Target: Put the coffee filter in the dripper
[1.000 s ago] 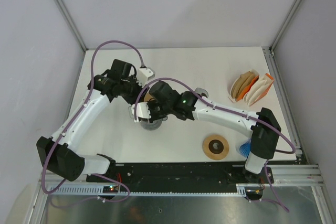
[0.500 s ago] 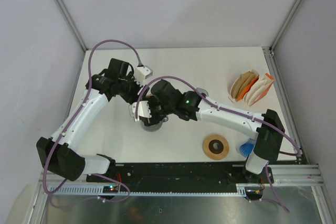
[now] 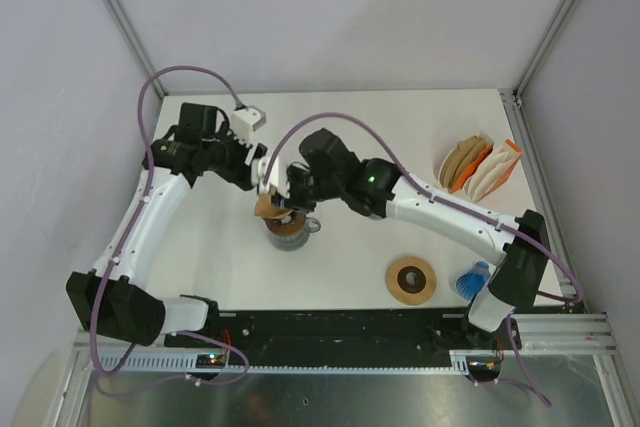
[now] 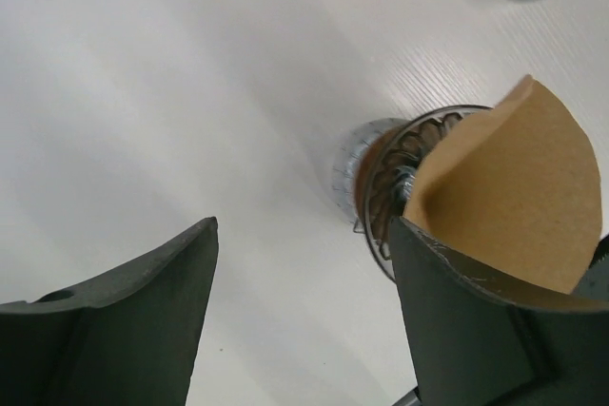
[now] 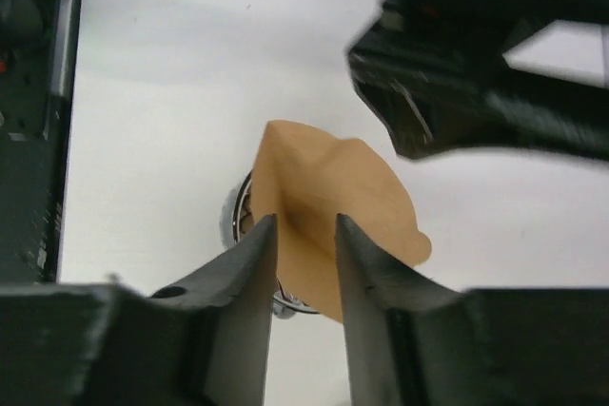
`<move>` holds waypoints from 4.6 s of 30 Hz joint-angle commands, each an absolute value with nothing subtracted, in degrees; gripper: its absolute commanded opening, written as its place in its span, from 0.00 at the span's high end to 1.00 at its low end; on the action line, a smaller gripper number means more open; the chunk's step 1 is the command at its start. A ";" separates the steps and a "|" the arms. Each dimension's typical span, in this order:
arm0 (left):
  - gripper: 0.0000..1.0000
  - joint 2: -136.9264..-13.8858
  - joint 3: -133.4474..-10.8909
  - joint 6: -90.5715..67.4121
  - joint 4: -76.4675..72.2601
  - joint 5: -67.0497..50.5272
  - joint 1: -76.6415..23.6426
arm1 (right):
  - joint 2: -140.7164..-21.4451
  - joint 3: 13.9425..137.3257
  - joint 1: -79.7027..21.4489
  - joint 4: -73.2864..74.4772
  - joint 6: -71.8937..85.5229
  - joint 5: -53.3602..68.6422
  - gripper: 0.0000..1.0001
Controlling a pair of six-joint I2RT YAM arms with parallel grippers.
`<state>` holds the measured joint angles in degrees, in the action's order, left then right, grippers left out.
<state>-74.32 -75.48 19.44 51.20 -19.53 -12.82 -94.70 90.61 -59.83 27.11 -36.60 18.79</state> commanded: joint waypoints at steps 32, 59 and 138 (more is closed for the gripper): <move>0.23 -66.15 -66.87 4.88 39.75 -25.35 2.58 | -122.01 111.75 -58.83 43.92 -17.68 8.30 1.00; 0.30 -64.61 -62.97 -5.73 37.61 -31.00 8.53 | -115.67 102.81 -58.25 36.80 -13.97 5.35 1.00; 0.50 -63.04 -53.63 -16.70 34.88 -42.16 6.62 | -102.10 104.87 -61.86 30.58 -4.60 -16.12 0.37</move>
